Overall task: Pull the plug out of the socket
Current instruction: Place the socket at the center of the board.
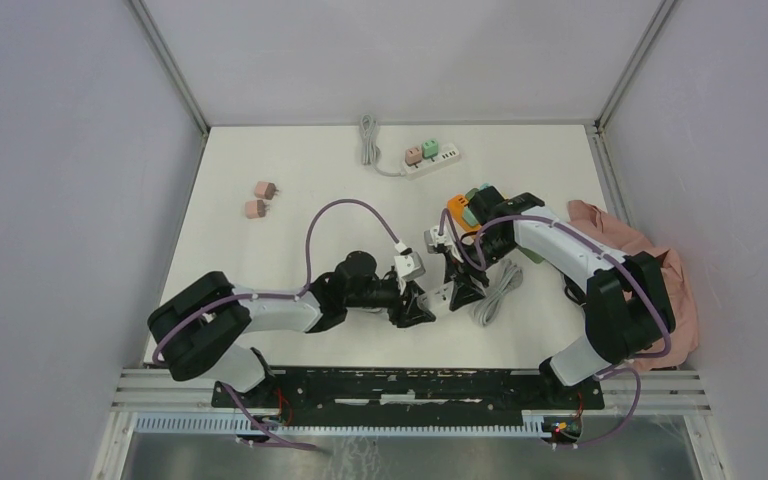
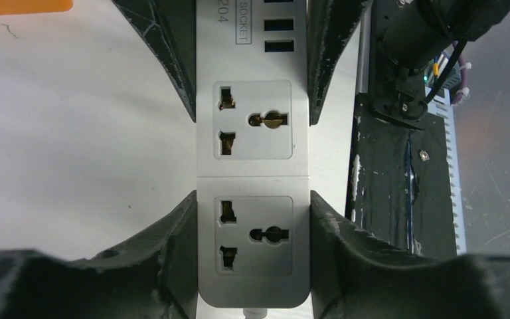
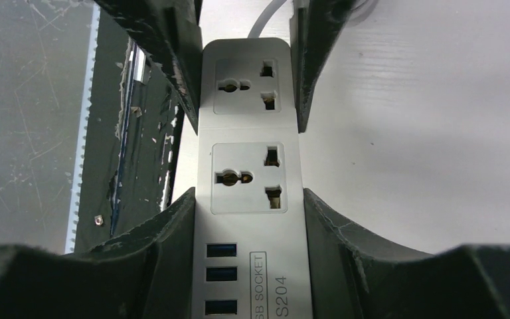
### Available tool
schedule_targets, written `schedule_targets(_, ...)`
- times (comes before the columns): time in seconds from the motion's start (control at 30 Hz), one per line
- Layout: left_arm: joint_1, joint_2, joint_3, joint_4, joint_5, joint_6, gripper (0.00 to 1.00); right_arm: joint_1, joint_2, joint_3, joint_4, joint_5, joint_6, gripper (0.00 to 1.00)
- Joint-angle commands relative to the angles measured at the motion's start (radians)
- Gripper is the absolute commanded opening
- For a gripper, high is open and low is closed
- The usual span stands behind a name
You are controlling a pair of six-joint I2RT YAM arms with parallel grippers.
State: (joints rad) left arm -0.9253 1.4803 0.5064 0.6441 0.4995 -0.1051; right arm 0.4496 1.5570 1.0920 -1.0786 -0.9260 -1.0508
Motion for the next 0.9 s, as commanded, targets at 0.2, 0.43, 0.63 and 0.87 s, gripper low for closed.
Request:
schedule_targets(0.2,-0.003,0.001,0.044,-0.026,-0.04,0.042,0.03,-0.002,-0.021,0.03,0.007,-0.064,0.034,0.46)
schedule_targets(0.43,-0.002,-0.084,-0.038,0.003,-0.166,0.036,0.03,-0.008,-0.144,-0.028,0.169,0.016,0.183,0.91)
schedule_targets(0.63,0.022,-0.148,-0.1,0.01,-0.403,-0.01,0.03,-0.058,-0.268,-0.034,0.181,0.057,0.197,0.96)
schedule_targets(0.87,0.28,-0.153,-0.075,-0.021,-0.412,-0.206,0.03,-0.087,-0.303,-0.045,0.187,0.053,0.196,0.96)
